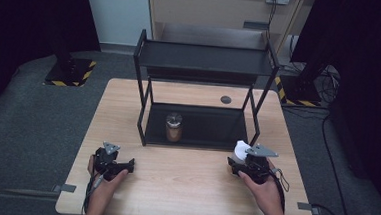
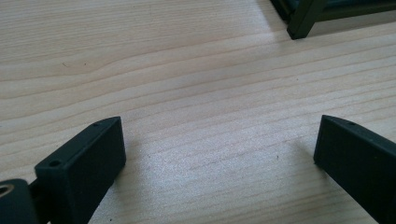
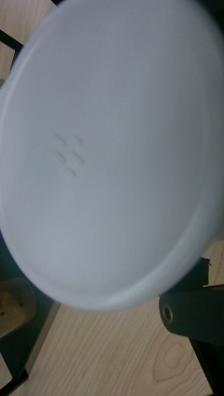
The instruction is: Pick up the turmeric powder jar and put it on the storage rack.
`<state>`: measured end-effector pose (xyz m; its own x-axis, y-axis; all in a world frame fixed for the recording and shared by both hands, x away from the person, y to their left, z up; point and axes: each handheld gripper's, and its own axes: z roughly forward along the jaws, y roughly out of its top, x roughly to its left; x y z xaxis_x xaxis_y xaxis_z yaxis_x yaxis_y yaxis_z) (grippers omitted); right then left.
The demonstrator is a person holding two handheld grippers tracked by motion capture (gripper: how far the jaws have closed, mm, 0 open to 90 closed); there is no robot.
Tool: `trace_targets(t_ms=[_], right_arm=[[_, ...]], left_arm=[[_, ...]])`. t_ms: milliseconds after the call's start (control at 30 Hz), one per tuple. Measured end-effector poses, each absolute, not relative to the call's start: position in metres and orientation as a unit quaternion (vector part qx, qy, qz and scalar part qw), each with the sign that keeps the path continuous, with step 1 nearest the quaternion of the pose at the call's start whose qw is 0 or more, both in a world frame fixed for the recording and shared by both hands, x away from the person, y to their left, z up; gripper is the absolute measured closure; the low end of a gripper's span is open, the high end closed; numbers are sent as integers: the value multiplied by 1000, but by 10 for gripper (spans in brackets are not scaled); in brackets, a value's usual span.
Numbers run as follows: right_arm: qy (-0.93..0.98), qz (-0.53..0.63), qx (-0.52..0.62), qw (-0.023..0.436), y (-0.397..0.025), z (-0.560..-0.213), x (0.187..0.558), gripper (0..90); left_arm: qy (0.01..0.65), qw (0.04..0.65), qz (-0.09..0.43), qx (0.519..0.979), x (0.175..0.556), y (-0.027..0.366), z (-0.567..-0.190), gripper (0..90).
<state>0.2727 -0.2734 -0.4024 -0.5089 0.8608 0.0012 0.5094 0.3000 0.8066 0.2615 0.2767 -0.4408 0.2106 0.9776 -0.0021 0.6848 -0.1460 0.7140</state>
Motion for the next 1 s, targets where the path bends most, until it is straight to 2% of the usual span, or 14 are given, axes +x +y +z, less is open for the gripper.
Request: trace_targets(t_ms=[1000], right_arm=[[777,394,432,233,-264,-394,263,317]], left_arm=[[579,302,242,717,261,277,-441,7]])
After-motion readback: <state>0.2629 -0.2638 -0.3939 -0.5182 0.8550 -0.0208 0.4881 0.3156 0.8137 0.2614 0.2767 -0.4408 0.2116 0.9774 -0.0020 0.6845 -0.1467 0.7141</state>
